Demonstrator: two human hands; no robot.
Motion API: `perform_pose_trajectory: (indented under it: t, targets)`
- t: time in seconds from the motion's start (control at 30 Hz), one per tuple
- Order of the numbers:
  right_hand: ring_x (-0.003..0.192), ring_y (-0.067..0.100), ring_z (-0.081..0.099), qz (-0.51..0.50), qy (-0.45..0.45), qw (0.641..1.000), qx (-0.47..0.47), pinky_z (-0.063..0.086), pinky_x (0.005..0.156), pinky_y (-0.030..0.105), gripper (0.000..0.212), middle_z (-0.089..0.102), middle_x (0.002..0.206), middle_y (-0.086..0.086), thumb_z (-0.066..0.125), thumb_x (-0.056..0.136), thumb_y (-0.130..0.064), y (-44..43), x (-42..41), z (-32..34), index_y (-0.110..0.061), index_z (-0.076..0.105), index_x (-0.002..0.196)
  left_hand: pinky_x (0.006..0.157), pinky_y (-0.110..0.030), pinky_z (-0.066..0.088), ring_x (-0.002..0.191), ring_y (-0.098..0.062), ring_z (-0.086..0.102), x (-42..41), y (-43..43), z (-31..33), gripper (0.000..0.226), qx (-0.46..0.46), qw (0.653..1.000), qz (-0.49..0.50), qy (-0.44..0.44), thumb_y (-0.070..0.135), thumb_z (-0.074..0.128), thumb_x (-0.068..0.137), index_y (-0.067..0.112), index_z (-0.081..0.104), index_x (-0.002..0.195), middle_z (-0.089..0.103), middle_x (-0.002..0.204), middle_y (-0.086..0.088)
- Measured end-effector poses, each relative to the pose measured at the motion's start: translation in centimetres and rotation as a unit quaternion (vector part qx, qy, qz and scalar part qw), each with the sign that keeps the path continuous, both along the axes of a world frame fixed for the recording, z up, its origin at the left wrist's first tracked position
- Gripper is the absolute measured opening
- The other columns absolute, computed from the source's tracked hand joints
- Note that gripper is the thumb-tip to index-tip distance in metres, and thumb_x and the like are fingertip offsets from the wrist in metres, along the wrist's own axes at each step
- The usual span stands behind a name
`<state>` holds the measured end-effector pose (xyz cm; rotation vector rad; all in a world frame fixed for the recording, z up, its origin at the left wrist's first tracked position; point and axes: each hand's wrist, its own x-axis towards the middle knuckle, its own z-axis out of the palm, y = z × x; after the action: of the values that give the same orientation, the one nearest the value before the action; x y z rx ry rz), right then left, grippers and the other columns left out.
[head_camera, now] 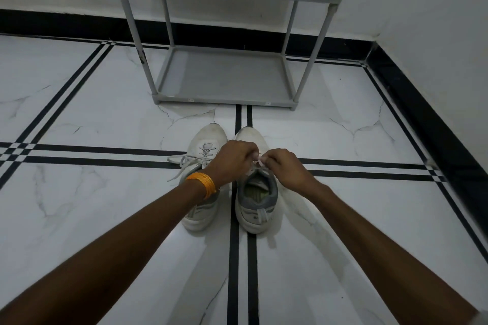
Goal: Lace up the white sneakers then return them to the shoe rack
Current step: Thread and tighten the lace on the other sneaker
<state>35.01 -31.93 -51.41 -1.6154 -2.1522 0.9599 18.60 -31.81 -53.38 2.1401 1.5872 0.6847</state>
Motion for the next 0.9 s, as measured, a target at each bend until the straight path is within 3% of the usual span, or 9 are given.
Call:
perform_pose_trajectory:
  t: [0.1,0.2,0.3,0.37,0.47,0.57,0.73,0.9]
  targets:
    - [0.072,0.029,0.057,0.016,0.018,0.999,0.031,0.039,0.065,0.037,0.036,0.064,0.081,0.023,0.048,0.100,-0.019,-0.6,0.0,0.2,0.007,0.066,0.085,0.068,-0.025,0.041,0.077,-0.021,0.061,-0.1,0.0,0.4,0.025,-0.110,0.993,0.009,-0.046,0.015,0.048,0.097,0.005,0.071,0.098,0.068,0.082,-0.005]
    - [0.083,0.037,0.058,0.025,0.051,0.998,0.042,0.040,0.070,0.036,0.034,0.063,0.087,0.028,0.046,0.101,-0.014,-1.2,0.0,0.2,0.010,0.067,0.091,0.069,-0.030,0.043,0.078,-0.021,0.058,-0.1,0.1,0.7,0.028,-0.162,0.983,0.024,-0.085,0.016,0.045,0.098,0.004,0.070,0.094,0.063,0.078,-0.002]
    - [0.097,0.025,0.055,-0.020,0.055,0.995,0.084,0.044,0.085,0.034,0.028,0.061,0.102,0.017,0.044,0.101,-0.015,-1.1,0.2,-0.7,-0.001,0.068,0.106,0.079,-0.036,0.048,0.081,-0.023,0.059,-0.1,0.1,1.0,0.029,-0.197,0.974,0.034,-0.110,0.017,0.046,0.098,0.003,0.070,0.094,0.064,0.080,-0.004]
    - [0.103,0.018,0.053,-0.076,0.053,0.983,0.160,0.047,0.089,0.032,0.023,0.058,0.109,0.006,0.050,0.098,-0.023,-1.2,0.4,-1.2,-0.012,0.066,0.111,0.081,-0.035,0.049,0.080,-0.021,0.060,0.1,0.0,1.2,0.027,-0.207,0.970,0.040,-0.120,0.017,0.047,0.097,0.005,0.071,0.093,0.064,0.078,0.000]
    - [0.090,0.015,0.051,-0.037,-0.010,0.973,0.228,0.045,0.075,0.027,0.023,0.060,0.096,0.000,0.063,0.088,-0.037,-1.5,0.2,-0.9,-0.015,0.064,0.095,0.081,-0.037,0.052,0.076,-0.018,0.062,0.0,0.1,1.3,0.025,-0.205,0.969,0.050,-0.130,0.016,0.050,0.095,0.005,0.072,0.092,0.065,0.074,0.002]
    - [0.085,0.020,0.055,0.007,-0.098,0.970,0.221,0.041,0.071,0.029,0.020,0.066,0.090,0.004,0.066,0.088,-0.031,-1.2,-0.1,-0.6,-0.011,0.067,0.090,0.079,-0.034,0.053,0.071,-0.013,0.063,-0.1,0.0,1.3,0.024,-0.204,0.968,0.053,-0.135,0.016,0.051,0.094,0.006,0.073,0.091,0.067,0.072,0.002]
    - [0.080,0.021,0.056,0.011,-0.102,0.963,0.249,0.036,0.069,0.027,0.012,0.065,0.084,0.004,0.066,0.087,-0.023,-0.6,1.1,0.2,-0.011,0.067,0.085,0.061,-0.019,0.052,0.054,-0.007,0.066,-0.7,-0.3,2.1,0.034,-0.108,0.988,0.074,-0.083,0.038,0.059,0.093,0.013,0.076,0.077,0.071,0.062,0.000]
    - [0.075,0.024,0.062,-0.015,-0.153,0.967,0.204,0.036,0.063,0.027,0.012,0.069,0.080,0.005,0.068,0.085,-0.023,-1.4,3.7,-0.4,-0.012,0.067,0.080,0.070,-0.026,0.052,0.064,-0.014,0.066,-2.0,-0.1,1.1,0.019,-0.061,0.991,0.118,-0.003,0.028,0.075,0.082,0.010,0.080,0.081,0.077,0.077,-0.007]
